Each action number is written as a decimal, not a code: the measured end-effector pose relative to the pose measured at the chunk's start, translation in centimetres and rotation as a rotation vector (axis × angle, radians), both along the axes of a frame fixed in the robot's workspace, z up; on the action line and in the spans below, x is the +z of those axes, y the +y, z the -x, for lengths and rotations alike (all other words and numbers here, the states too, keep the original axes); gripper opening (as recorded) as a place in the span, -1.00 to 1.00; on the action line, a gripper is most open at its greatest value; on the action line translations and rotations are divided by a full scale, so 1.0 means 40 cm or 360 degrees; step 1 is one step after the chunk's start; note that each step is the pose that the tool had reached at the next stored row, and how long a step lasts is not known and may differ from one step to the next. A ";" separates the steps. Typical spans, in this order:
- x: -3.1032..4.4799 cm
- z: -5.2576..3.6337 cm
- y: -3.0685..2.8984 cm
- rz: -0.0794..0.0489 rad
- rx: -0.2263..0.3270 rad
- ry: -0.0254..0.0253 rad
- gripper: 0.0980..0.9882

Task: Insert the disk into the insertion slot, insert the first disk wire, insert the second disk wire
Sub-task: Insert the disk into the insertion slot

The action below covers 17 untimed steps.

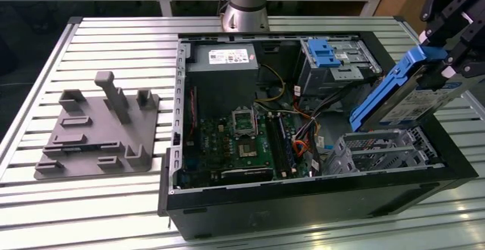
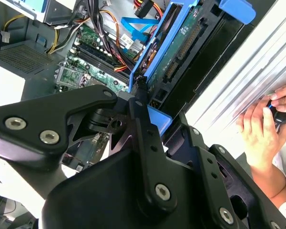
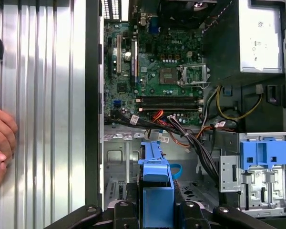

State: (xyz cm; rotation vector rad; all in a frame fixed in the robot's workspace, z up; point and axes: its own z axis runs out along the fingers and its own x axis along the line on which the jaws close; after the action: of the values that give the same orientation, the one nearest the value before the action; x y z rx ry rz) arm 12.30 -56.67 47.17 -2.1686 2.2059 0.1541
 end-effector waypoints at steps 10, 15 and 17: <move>-0.007 -0.002 -0.001 0.0000 0.0000 0.00000 -0.40; -0.011 -0.002 -0.003 0.0000 0.0000 0.00000 -0.40; -0.013 -0.002 -0.004 0.0000 0.0000 0.00000 -0.40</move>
State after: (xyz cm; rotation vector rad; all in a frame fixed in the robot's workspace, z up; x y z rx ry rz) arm 12.37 -56.82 46.67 -2.1686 2.2058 0.1541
